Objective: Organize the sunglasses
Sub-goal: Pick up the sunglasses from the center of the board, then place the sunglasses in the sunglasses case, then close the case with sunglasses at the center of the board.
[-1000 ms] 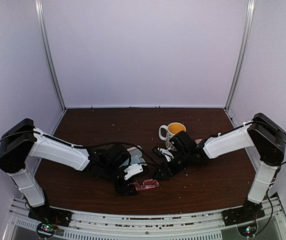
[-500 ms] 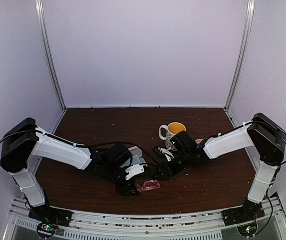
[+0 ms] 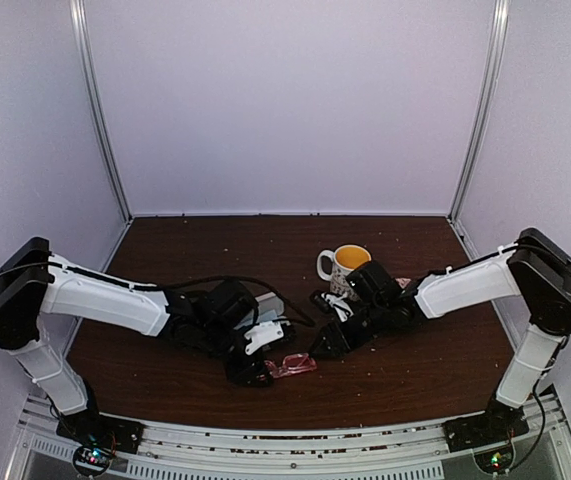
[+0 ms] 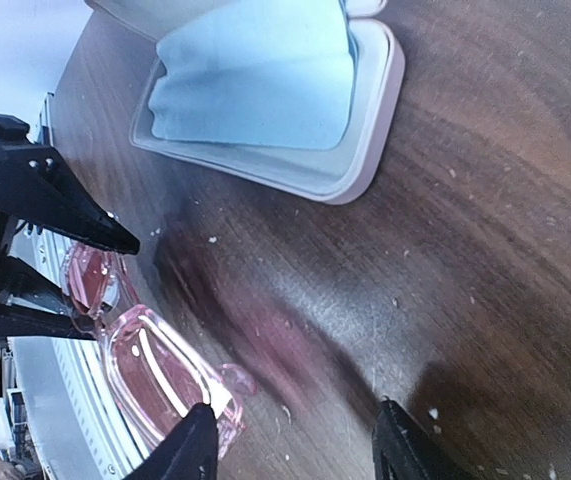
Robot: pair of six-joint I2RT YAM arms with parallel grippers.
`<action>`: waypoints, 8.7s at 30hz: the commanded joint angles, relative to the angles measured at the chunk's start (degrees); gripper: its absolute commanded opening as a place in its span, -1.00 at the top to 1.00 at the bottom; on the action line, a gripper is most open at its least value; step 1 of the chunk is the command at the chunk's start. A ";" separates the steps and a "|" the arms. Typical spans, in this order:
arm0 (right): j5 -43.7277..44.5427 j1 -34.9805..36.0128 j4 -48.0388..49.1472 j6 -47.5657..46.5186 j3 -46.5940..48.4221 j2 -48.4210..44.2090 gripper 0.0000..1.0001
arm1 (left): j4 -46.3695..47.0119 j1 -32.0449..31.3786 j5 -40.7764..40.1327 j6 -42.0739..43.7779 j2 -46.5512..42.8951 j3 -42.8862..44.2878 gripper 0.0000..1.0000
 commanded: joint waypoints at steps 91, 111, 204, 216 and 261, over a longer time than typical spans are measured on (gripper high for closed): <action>2.09 -2.29 4.27 2.06 -6.95 -8.74 -0.05 | 4.69 12.42 -7.36 11.61 0.88 -1.20 0.31; 1.72 -2.27 4.78 2.37 -6.86 -7.79 -0.05 | 4.59 12.42 -6.05 10.69 -0.48 -1.64 0.03; 24.61 6.76 -6.85 6.71 18.14 11.61 0.46 | 5.66 19.07 -10.53 -17.45 -1.25 7.96 -0.51; 24.85 7.01 -4.88 8.44 16.73 12.59 0.53 | 8.34 19.07 -8.34 -19.20 -1.17 4.73 -0.27; 28.62 8.56 -3.30 13.15 15.39 13.40 0.90 | 24.09 4.52 -12.76 -17.64 -3.92 -8.99 -0.04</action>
